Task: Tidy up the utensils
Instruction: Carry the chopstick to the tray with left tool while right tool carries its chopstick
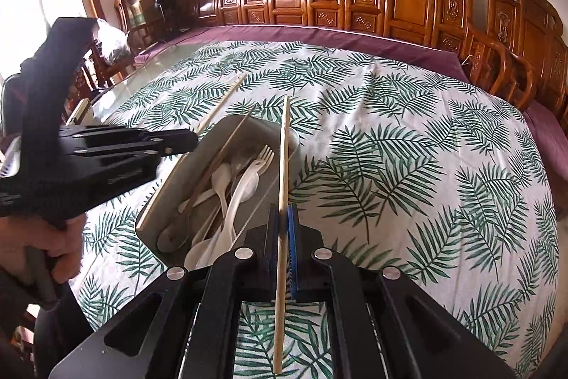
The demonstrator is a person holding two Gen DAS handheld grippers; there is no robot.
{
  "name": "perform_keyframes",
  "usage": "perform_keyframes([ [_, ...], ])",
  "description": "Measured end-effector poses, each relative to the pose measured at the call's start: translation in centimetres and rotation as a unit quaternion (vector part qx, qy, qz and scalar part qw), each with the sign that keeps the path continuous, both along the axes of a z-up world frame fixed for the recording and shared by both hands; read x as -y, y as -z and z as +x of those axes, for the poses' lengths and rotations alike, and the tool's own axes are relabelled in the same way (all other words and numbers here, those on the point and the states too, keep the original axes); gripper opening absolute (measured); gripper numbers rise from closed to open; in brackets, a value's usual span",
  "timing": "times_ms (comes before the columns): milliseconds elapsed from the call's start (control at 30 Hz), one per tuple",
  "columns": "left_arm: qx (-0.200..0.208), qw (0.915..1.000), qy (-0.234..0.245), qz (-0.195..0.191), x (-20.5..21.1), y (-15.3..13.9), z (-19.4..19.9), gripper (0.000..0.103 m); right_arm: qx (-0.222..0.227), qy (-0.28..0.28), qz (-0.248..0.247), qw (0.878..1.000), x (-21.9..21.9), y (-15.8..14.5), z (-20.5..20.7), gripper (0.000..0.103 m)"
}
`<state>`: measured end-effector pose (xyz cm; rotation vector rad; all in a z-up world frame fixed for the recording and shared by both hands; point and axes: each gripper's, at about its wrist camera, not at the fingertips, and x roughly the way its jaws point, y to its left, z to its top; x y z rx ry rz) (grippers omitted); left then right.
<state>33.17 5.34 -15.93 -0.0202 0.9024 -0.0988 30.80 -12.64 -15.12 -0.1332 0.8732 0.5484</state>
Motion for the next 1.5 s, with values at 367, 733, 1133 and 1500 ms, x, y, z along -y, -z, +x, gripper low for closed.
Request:
perform_keyframes([
  [367,-0.030,0.9994,-0.014,0.008,-1.2,3.4,1.8,0.004,-0.014,-0.007,-0.009,1.000,-0.7,1.5,0.3,0.006],
  [733,-0.034,0.9992,-0.014,0.015,-1.1,2.7,1.5,0.009,-0.010,-0.012,-0.006,1.000,-1.0,1.0,-0.2,0.006],
  [1133,-0.017,0.9997,-0.007,0.014,-1.7,0.6,-1.2,0.009,-0.017,-0.010,0.007,1.000,-1.9,0.8,-0.1,0.006],
  [1500,0.007,1.0000,-0.004,0.004,-3.8,-1.9,-4.1,0.009,-0.034,-0.010,0.021,0.999,-5.7,1.5,1.2,0.006],
])
